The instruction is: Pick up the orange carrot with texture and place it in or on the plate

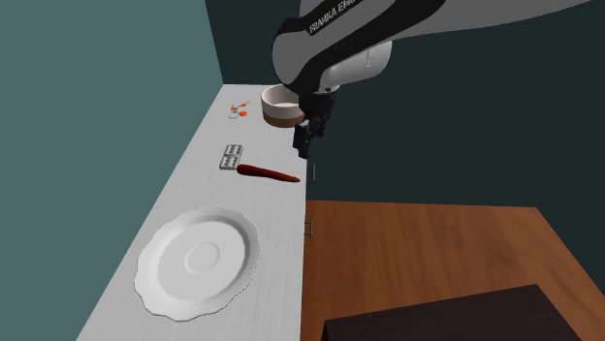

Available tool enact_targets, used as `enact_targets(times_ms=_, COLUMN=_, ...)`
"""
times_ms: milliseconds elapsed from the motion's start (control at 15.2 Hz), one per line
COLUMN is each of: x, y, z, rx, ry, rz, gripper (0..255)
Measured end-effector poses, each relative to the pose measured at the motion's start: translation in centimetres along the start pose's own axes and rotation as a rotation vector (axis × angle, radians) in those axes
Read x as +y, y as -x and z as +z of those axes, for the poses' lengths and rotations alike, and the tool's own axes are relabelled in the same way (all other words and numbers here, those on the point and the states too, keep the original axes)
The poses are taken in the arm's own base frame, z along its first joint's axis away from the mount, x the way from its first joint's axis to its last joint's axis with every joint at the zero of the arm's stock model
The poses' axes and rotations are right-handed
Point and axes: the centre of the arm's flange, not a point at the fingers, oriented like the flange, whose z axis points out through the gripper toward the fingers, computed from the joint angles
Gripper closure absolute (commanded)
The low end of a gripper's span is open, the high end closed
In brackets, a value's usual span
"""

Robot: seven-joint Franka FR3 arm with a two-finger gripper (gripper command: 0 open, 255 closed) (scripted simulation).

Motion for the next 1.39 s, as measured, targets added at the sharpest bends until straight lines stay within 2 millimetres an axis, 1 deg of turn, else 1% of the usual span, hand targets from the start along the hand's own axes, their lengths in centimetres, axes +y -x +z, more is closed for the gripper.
enact_targets(times_ms=132, x=-0.2, y=-2.0, z=1.6, rx=0.002, ry=-0.007, rz=-0.052, gripper=0)
enact_targets(times_ms=330, x=-1.6, y=-5.0, z=3.8, rx=0.006, ry=-0.017, rz=-0.130, gripper=0)
enact_targets(times_ms=396, x=-1.8, y=-6.0, z=4.6, rx=0.007, ry=-0.021, rz=-0.156, gripper=0)
enact_targets(times_ms=528, x=-2.5, y=-7.9, z=6.4, rx=0.010, ry=-0.028, rz=-0.208, gripper=0)
enact_targets(times_ms=594, x=-3.2, y=-8.8, z=7.0, rx=0.010, ry=-0.032, rz=-0.233, gripper=0)
enact_targets(times_ms=726, x=-3.6, y=-9.9, z=7.9, rx=0.012, ry=-0.036, rz=-0.261, gripper=0)
enact_targets(times_ms=1122, x=-3.8, y=-10.1, z=11.2, rx=0.012, ry=-0.037, rz=-0.269, gripper=0)
enact_targets(times_ms=1386, x=-3.8, y=-10.2, z=11.8, rx=0.012, ry=-0.037, rz=-0.270, gripper=0)
